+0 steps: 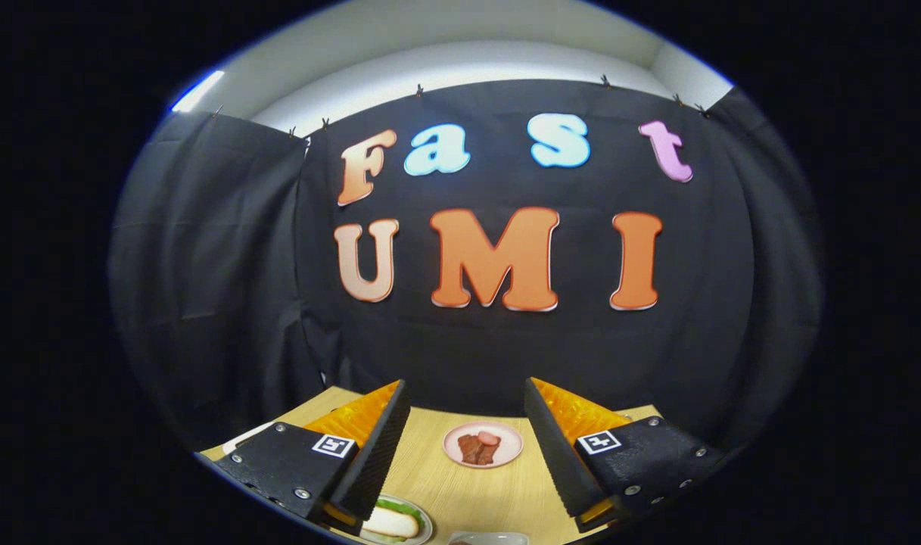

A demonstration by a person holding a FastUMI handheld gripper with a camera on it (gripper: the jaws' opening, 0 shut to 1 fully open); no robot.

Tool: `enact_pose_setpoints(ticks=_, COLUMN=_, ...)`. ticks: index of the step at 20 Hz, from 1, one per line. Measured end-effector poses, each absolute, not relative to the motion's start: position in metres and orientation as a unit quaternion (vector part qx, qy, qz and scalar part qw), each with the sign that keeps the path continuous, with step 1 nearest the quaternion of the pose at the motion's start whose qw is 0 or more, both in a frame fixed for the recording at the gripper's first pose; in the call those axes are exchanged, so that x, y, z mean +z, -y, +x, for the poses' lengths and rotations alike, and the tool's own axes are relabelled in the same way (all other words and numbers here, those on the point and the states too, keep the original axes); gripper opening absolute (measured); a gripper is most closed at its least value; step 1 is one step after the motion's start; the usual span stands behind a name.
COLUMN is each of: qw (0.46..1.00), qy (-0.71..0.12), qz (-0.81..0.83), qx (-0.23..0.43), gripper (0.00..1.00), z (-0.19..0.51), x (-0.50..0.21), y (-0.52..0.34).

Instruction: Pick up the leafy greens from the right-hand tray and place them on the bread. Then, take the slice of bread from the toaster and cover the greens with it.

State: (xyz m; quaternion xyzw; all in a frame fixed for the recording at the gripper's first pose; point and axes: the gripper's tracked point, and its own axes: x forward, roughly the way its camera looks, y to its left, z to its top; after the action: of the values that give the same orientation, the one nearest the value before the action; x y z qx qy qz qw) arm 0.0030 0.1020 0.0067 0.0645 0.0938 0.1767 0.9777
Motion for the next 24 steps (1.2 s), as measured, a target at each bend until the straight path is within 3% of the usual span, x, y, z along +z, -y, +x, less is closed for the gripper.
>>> enact_pose_setpoints(ticks=8, qw=0.99, qy=0.045, qz=0.047, qx=0.127, gripper=0.93, z=0.005, x=0.087, y=-0.068)
enact_pose_setpoints(ticks=24, qw=0.994, qy=0.024, qz=0.018, qx=0.101, gripper=0.97, z=0.01, x=0.072, y=-0.062)
